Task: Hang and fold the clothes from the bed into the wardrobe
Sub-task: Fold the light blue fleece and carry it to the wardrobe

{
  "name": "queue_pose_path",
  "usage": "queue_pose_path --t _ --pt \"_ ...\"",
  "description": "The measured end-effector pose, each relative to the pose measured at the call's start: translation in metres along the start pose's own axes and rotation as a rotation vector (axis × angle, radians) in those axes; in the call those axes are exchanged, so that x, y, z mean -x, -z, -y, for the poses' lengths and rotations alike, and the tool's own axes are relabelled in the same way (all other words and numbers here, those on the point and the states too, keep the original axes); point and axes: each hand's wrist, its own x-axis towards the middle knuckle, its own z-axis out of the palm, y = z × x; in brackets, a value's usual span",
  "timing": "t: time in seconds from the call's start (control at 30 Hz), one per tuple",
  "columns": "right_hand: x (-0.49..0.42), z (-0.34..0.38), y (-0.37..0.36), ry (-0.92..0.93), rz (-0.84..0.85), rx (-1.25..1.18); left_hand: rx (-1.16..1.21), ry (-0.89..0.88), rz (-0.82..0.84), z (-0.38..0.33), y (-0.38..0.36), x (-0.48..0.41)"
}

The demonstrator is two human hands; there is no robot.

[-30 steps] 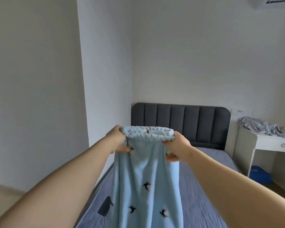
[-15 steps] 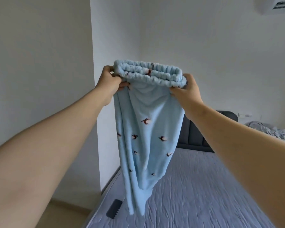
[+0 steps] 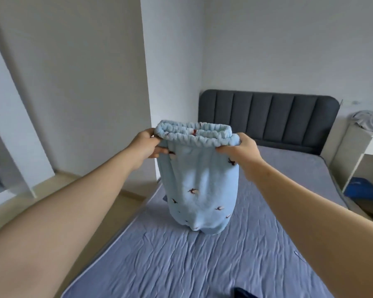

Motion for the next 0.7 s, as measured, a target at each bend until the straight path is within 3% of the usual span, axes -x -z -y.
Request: queue_pose_path --t 0.2,0.33,0.7 --pt "0.104 -0.097 -0.005 -0.358 0.181 0.091 -0.165 0.239 -0.024 0.109 -0.024 0.099" --pt "0.160 -0.146 -0.009 -0.560 0.276 0.128 -0.144 0.386 0.036 0.161 -0.035 0.146" --pt "0.182 -0.225 -0.017 -0.769 0.246 0.207 -0.197 0.549 0.129 0.239 -0.056 0.157"
